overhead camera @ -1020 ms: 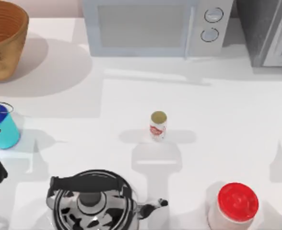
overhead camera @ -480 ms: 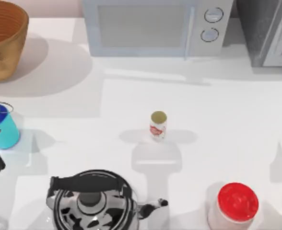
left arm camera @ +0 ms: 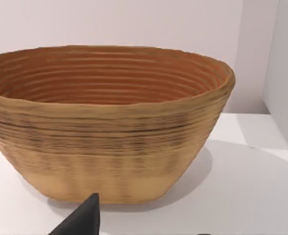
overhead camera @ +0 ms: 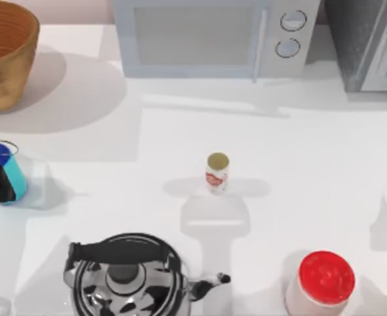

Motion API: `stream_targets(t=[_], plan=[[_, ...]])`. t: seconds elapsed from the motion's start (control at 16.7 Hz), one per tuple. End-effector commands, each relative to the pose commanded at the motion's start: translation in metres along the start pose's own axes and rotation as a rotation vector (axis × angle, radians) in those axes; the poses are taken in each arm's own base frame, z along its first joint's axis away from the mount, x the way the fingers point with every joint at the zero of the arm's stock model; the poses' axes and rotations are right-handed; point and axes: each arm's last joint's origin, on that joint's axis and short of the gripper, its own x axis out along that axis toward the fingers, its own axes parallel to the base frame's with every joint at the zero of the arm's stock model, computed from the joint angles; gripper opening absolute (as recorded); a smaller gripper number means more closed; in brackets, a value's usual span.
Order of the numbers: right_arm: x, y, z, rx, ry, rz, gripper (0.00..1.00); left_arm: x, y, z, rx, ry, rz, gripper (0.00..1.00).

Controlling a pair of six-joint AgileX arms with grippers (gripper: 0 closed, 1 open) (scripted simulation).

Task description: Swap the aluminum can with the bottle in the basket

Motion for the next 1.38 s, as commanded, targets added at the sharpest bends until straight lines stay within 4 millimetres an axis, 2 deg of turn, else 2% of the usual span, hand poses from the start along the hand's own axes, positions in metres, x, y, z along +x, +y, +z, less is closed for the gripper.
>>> stream_targets(t=[0.36, 0.72, 0.9, 1.26, 1.38], plan=[[0.000, 0.000, 0.000, 0.000, 0.000, 0.000, 1.00, 0.032, 0.000, -0.041, 0.008, 0.128, -0.023, 1.00], [0.000, 0.000, 0.000, 0.000, 0.000, 0.000, 1.00, 0.038, 0.001, -0.078, 0.015, 0.217, -0.053, 1.00], [0.000, 0.000, 0.000, 0.000, 0.000, 0.000, 1.00, 0.038, 0.001, -0.085, 0.017, 0.228, -0.058, 1.00], [0.000, 0.000, 0.000, 0.000, 0.000, 0.000, 1.00, 0.039, 0.001, -0.085, 0.017, 0.226, -0.059, 1.00], [0.000, 0.000, 0.000, 0.000, 0.000, 0.000, 1.00, 0.048, 0.000, -0.086, 0.017, 0.228, -0.058, 1.00]])
